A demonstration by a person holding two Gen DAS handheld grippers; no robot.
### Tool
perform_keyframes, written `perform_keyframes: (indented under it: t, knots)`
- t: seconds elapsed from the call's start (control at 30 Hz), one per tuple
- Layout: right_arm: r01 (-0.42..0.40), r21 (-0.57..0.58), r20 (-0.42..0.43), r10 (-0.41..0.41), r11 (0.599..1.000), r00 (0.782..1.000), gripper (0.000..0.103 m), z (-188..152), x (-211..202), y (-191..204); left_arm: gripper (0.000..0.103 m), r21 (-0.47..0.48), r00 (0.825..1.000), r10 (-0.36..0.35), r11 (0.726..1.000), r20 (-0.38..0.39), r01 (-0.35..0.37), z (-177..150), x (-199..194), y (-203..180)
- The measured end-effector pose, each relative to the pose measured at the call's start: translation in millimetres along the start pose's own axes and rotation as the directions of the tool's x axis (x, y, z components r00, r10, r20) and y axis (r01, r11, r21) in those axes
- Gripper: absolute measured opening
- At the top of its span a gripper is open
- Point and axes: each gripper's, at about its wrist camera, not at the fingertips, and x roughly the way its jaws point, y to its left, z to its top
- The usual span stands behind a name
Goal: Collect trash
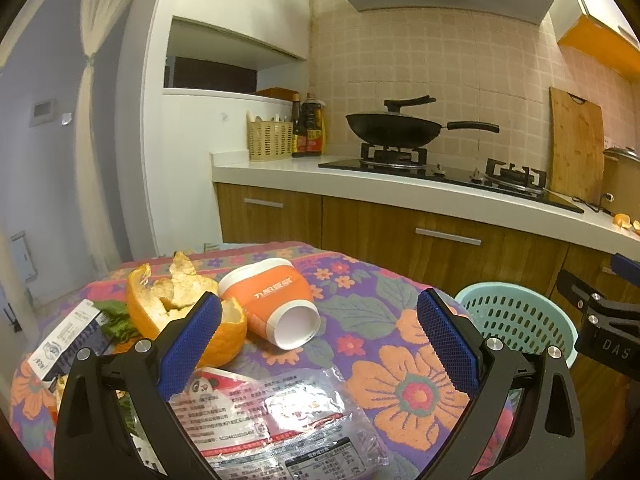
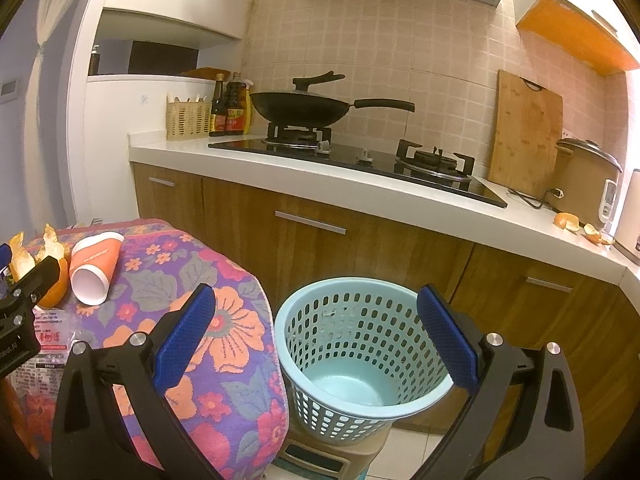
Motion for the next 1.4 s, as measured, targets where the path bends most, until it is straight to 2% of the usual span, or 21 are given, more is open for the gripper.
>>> perform_keyframes:
  t: [0.2,0.4,0.53,0.67,0.8,1.03,1.17,1.27,1.33,1.4]
  knots:
    - [-0.031,0.001,0.001,0.031,1.0,1.0,0.095,0.6,-4.0,1.9,0.095,-0.045,1.0,-0.028,0.999,0.013,0.028,5.5,-3.8,8.0]
    - [-0.094,-0.027,0.017,0.094,0.995,0.995,0.095,0.7,-10.9,11.3,0.095,-0.051,1.0,0.005,0.999,0.023,-0.004,14.6,-16.5,14.0]
    - [-0.157,-0.054,0.014,0.158,0.986,0.987,0.095,0.5,-12.2,23.0,0.095,-0.066,0.998,0.052,0.997,0.035,-0.049,22.5,-34.5,27.8]
    - [-0.239,-0.107,0.001,0.241,0.965,0.971,0.095,0.9,-12.9,43.2,0.095,-0.081,0.993,0.117,0.99,0.027,-0.114,22.3,-54.1,51.6]
    - [-0.347,-0.141,-0.03,0.346,0.927,0.938,0.095,-0.7,-12.7,67.1,0.095,-0.122,0.977,0.211,0.97,-0.02,-0.212,13.2,-76.6,87.8]
    - [-0.529,-0.203,-0.124,0.514,0.824,0.849,0.083,-11.4,-6.8,109.8,0.095,-0.223,0.943,0.306,0.918,-0.129,-0.329,-16.8,-111.6,154.3]
    - [-0.596,-0.222,-0.168,0.572,0.771,0.803,0.079,-16.9,-4.5,128.0,0.095,-0.287,0.949,0.256,0.909,-0.186,-0.302,-33.9,-119.1,176.9]
    - [-0.639,-0.218,-0.206,0.605,0.738,0.769,0.07,-18.2,0.7,142.4,0.095,-0.357,0.961,0.161,0.904,-0.225,-0.235,-46.3,-112.8,187.6]
    - [-0.647,-0.217,-0.219,0.61,0.731,0.762,0.064,-18.1,4.1,146.5,0.094,-0.38,0.959,0.118,0.9,-0.257,-0.213,-52.9,-103.5,188.0]
    - [-0.661,-0.211,-0.233,0.62,0.72,0.749,0.064,-18.0,8.7,148.0,0.092,-0.376,0.947,0.097,0.902,-0.306,-0.213,-60.5,-91.0,187.5]
